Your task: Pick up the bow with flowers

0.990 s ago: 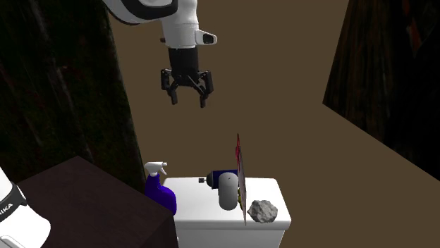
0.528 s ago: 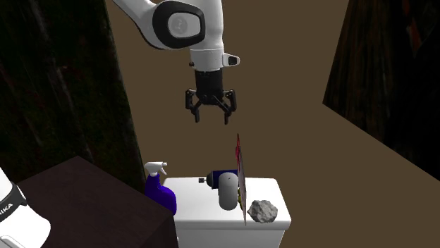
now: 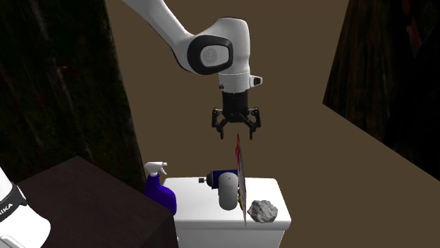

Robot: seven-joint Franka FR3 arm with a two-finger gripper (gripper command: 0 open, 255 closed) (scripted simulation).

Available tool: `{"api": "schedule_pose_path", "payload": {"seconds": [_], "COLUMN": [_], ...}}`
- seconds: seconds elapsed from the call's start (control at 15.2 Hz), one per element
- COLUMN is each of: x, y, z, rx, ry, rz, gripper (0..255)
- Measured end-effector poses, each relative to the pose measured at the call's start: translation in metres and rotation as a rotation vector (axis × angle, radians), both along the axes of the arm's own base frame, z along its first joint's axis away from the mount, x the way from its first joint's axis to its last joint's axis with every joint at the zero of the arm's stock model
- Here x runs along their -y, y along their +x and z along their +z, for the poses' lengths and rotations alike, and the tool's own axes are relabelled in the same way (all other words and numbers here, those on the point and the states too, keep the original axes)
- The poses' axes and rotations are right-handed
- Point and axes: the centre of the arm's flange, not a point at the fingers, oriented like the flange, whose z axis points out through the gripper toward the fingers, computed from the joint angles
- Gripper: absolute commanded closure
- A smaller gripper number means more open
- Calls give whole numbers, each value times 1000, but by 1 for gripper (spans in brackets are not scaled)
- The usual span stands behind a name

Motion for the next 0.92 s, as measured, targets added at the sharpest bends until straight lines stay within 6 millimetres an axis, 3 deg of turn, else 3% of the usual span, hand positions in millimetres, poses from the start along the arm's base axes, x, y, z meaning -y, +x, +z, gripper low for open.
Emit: {"api": "schedule_pose_path", "payload": {"seconds": [0.53, 0.59, 0.92], "x": [4, 4, 5], "y": [2, 2, 2], "z": [-42, -43, -44], "rx": [-1, -1, 1], "ry": [-3, -3, -5], "rz": [7, 7, 6], "gripper": [0, 255, 255]}}
